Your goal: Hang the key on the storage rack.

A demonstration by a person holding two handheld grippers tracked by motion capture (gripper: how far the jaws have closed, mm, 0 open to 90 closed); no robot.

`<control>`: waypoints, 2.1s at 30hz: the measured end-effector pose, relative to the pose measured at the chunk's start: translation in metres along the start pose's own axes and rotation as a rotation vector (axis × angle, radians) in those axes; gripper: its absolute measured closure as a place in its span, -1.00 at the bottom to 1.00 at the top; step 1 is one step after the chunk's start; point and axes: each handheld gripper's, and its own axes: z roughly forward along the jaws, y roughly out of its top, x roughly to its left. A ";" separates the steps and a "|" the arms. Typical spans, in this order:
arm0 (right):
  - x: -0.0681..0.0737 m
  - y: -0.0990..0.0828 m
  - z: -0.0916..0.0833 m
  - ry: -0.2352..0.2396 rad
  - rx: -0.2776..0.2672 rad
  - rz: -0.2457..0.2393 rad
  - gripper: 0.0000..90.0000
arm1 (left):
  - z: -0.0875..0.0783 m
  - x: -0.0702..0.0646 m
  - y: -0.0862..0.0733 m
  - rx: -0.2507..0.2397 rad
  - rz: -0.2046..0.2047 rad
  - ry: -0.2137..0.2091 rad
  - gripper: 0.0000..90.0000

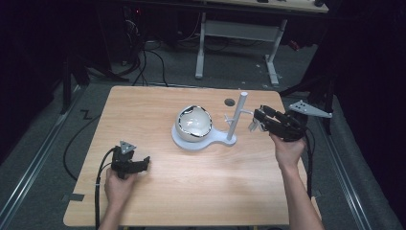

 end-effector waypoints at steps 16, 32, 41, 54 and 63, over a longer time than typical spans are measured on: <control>0.008 0.013 0.006 0.012 -0.009 -0.015 0.23 | 0.000 0.000 0.000 0.000 -0.001 -0.001 -0.59; 0.018 0.016 0.011 0.022 -0.013 -0.022 0.23 | 0.000 0.000 0.000 0.000 -0.001 -0.001 -0.58; 0.019 0.019 0.012 0.017 -0.014 -0.023 0.23 | 0.000 0.000 0.000 0.000 -0.001 -0.001 -0.58; 0.026 0.019 0.021 0.014 0.002 -0.033 0.23 | 0.000 0.000 0.000 0.000 -0.001 -0.001 -0.59; 0.028 0.013 0.018 0.026 0.001 -0.026 0.23 | 0.000 0.000 0.000 0.001 0.000 0.001 -0.59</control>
